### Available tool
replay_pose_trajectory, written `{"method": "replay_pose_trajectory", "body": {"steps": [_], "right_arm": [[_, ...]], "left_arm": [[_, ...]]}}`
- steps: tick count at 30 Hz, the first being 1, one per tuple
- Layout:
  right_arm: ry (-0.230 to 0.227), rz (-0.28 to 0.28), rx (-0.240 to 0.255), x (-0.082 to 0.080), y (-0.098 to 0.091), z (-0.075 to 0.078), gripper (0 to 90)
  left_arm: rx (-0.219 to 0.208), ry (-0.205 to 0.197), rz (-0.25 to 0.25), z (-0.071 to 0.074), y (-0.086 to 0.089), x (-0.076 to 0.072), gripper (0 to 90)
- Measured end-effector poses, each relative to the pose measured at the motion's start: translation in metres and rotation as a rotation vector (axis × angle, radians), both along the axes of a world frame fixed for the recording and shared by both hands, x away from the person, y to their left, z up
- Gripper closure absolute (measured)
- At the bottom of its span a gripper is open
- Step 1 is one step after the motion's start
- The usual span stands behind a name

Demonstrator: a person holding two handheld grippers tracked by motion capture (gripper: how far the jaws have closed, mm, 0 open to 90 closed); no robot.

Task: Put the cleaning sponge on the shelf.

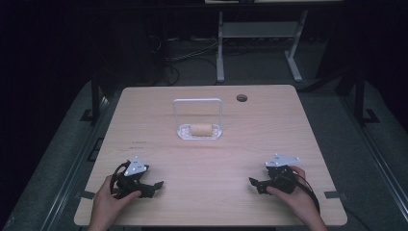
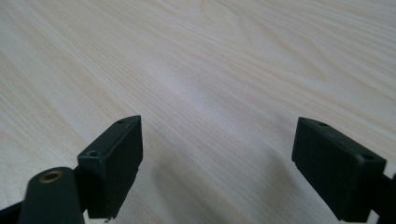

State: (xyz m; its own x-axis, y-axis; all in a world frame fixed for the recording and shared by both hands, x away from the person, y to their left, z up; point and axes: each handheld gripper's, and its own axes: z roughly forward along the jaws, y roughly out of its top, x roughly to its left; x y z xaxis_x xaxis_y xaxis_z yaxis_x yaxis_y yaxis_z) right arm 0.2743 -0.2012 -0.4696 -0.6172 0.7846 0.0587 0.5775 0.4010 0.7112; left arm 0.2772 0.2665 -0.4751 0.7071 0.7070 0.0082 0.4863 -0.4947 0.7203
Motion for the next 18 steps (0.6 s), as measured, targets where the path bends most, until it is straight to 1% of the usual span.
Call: {"method": "replay_pose_trajectory", "body": {"steps": [3, 5, 7, 11, 18], "right_arm": [[-0.001, -0.005, 0.002, -0.002, -0.002, -0.003, 16.1], [0.002, -0.011, -0.005, -0.003, -0.002, -0.006, 16.0], [-0.008, -0.013, -0.011, -0.004, -0.002, -0.009, 15.2], [-0.024, -0.015, -0.014, -0.005, -0.002, -0.011, 14.6], [-0.025, -0.02, -0.012, -0.005, -0.002, -0.012, 13.6]], "left_arm": [[0.0, 0.0, 0.0, 0.0, 0.0, 0.0, 13.1], [0.0, 0.0, 0.0, 0.0, 0.0, 0.0, 13.1], [0.0, 0.0, 0.0, 0.0, 0.0, 0.0, 13.1], [0.0, 0.0, 0.0, 0.0, 0.0, 0.0, 13.1], [0.0, 0.0, 0.0, 0.0, 0.0, 0.0, 13.1]]}}
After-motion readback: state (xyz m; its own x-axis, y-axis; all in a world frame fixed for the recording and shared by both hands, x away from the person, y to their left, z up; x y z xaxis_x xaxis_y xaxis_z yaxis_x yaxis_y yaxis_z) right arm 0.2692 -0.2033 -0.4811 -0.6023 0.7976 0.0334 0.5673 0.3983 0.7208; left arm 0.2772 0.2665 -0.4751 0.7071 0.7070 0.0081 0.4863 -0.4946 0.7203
